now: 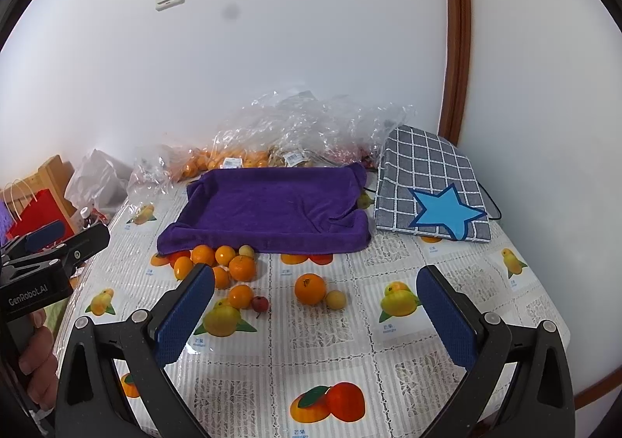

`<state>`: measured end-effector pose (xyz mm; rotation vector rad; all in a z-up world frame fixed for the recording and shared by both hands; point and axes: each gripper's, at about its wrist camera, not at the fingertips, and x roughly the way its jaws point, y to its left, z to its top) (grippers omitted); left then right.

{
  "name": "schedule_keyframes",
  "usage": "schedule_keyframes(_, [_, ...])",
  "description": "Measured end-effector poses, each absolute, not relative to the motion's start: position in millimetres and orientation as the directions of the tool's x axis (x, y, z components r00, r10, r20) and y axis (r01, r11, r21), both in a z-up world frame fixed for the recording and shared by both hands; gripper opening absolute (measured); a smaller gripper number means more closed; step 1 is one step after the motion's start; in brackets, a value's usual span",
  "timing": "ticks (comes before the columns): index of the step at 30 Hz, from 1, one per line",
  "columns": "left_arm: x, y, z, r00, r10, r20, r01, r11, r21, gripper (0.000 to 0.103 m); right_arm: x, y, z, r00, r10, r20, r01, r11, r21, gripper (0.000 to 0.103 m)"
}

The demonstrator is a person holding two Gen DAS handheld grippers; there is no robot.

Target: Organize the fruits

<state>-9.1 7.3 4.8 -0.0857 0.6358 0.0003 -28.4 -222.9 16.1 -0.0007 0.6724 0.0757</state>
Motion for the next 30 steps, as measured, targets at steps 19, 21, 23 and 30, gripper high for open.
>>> schedule_keyframes(19, [-7, 12, -1, 0.808, -0.018, -0.588, -0.035, 0.996, -0.078, 0.103, -23, -227, 8, 0.774, 0.064, -0.630, -0.060, 0.998, 0.028, 0.102])
schedule_keyframes(21, [-5, 14, -4, 0.807, -0.025, -0.590, -0.032, 0.996, -0.086, 0.103, -18, -230, 3, 0.761, 0.068, -0.645, -0.054, 0.998, 0.042, 0.102])
schedule_keyframes(23, [-1, 17, -9, 0.805, -0.027, -0.593, -0.031, 0.996, -0.087, 0.103, -13, -233, -3, 0.745, 0.088, -0.662, -0.060, 0.996, 0.064, 0.102])
schedule_keyframes(30, [12, 27, -34, 0.792, -0.021, -0.611, -0.046, 0.995, -0.093, 0.102, 3, -236, -31, 0.732, 0.076, -0.677, -0.066, 0.997, 0.041, 0.102])
